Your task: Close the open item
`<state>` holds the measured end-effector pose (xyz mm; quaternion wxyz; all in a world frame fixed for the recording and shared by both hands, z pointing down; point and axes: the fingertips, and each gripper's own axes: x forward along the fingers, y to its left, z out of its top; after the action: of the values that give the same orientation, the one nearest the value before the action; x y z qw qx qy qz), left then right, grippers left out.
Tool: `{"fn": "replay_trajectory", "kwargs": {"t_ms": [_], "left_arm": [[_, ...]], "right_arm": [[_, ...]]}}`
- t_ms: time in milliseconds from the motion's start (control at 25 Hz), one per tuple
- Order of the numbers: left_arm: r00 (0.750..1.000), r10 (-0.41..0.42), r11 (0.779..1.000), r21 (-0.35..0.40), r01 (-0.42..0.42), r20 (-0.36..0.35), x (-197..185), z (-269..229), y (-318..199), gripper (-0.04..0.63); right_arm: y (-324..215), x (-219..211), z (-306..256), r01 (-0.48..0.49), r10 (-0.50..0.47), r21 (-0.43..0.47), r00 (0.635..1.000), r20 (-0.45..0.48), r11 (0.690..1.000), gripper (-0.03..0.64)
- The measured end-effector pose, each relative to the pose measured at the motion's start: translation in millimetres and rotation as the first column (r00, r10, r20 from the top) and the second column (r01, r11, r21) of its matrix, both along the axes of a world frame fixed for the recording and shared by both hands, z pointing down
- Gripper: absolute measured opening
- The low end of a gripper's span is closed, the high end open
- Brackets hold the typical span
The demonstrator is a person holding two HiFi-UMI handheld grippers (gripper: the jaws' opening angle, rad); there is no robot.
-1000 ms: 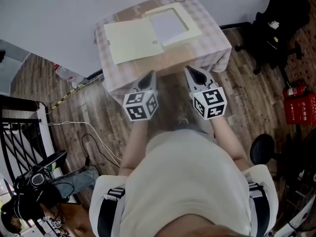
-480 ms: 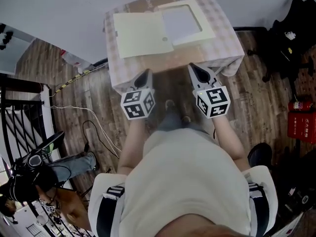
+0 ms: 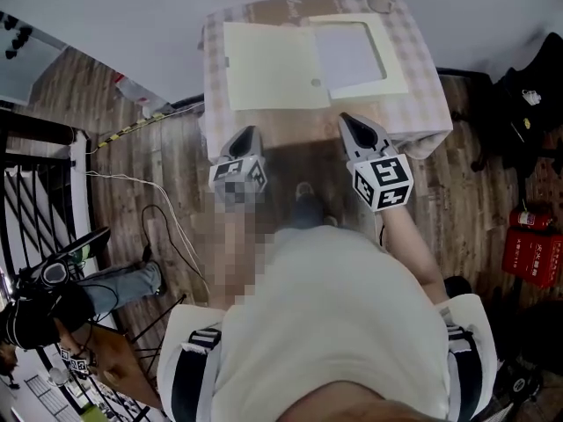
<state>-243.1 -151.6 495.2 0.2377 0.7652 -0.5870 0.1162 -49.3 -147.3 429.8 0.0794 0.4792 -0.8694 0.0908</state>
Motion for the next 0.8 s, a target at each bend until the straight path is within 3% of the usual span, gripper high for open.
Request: {"fn": "replay_trajectory", "kwargs": {"t_ms": [360, 520, 800], "left_arm": [[0.996, -0.088, 0.996, -0.032, 0.087, -0.015, -40.8, 19.8, -35.2, 0.009], [0.994, -0.101, 0.994, -0.041, 0.100, -0.029, -51.0, 24.6, -47.9, 0.077], [0.991, -0.123, 0.990, -0.078, 0.119, -0.044, -68.4, 41.2, -71.6, 0.115]], "right_arm": [[-44.7, -26.4, 8.7, 0.059, -0.060, -0.023, 0.998, -0.025, 0.998, 0.000], [-60.2, -37.4, 11.0, 0.078, -0.079, -0.029, 0.996, -0.039, 0.997, 0.000], [-89.0, -57.1, 14.6, 0.096, -0.099, -0.039, 0.994, -0.056, 0.995, 0.000]]}}
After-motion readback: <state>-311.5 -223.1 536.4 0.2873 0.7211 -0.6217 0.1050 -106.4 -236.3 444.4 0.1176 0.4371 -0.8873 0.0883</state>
